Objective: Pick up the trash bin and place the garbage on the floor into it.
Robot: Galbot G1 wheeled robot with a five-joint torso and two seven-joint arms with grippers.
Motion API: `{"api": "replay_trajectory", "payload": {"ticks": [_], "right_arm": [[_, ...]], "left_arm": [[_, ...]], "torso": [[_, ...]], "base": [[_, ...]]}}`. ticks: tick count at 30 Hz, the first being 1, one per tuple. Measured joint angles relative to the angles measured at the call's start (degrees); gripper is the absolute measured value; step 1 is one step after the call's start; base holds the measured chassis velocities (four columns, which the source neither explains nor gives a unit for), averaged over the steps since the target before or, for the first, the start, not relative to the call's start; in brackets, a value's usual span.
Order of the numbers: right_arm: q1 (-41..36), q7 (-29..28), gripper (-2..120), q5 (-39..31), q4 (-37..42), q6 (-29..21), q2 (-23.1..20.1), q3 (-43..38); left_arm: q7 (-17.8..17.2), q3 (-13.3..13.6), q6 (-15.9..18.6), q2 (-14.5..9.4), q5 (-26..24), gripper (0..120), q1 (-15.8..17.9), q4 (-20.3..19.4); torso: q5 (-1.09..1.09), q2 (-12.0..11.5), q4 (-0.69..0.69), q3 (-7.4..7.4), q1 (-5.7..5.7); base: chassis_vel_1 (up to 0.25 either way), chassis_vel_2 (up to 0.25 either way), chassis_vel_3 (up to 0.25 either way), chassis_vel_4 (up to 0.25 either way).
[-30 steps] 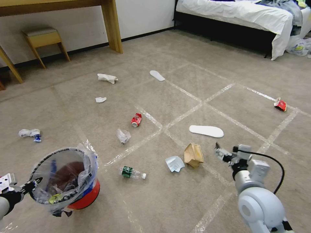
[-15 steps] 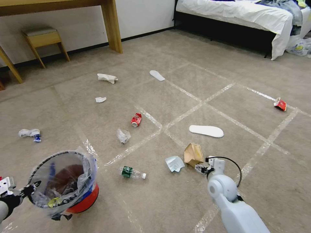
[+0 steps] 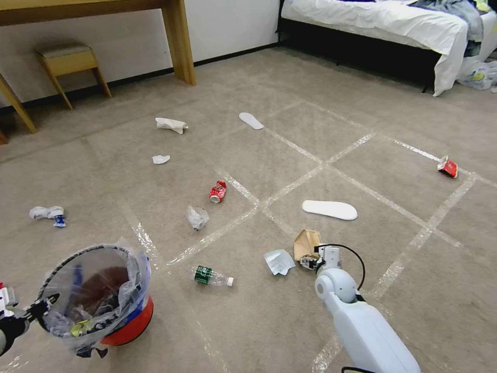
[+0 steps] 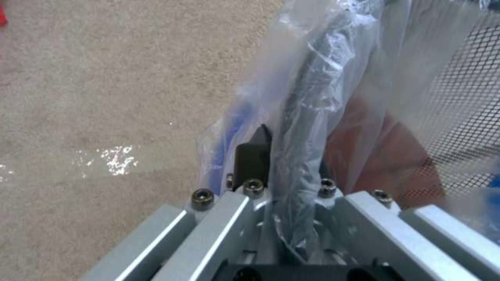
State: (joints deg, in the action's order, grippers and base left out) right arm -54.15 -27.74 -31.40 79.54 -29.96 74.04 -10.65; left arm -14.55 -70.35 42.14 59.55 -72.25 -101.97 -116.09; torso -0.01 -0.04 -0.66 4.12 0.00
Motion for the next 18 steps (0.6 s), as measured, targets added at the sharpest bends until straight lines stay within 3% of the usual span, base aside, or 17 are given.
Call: {"api": "replay_trajectory", "payload": {"ticks": [11,18], "right_arm": [[4.2,1.9,96,2.8,-8.2,5.2,1.5,1.7],[7.0,2.5,73,3.5,-13.6,7.4,2.9,2.4]], "left_arm": [[0.3,-0.3,0.0,-0.2,0.0,1,-0.5,0.5],[0.3,-0.2,0.0,0.0,0.1,1,-0.6,0.4]], "torso": [[0.0,0.0,0.0,0.0,0.0],[0.0,0.0,0.0,0.0,0.0]], "base": [[0.0,0.0,0.0,0.0],[0.0,0.0,0.0,0.0]]}}
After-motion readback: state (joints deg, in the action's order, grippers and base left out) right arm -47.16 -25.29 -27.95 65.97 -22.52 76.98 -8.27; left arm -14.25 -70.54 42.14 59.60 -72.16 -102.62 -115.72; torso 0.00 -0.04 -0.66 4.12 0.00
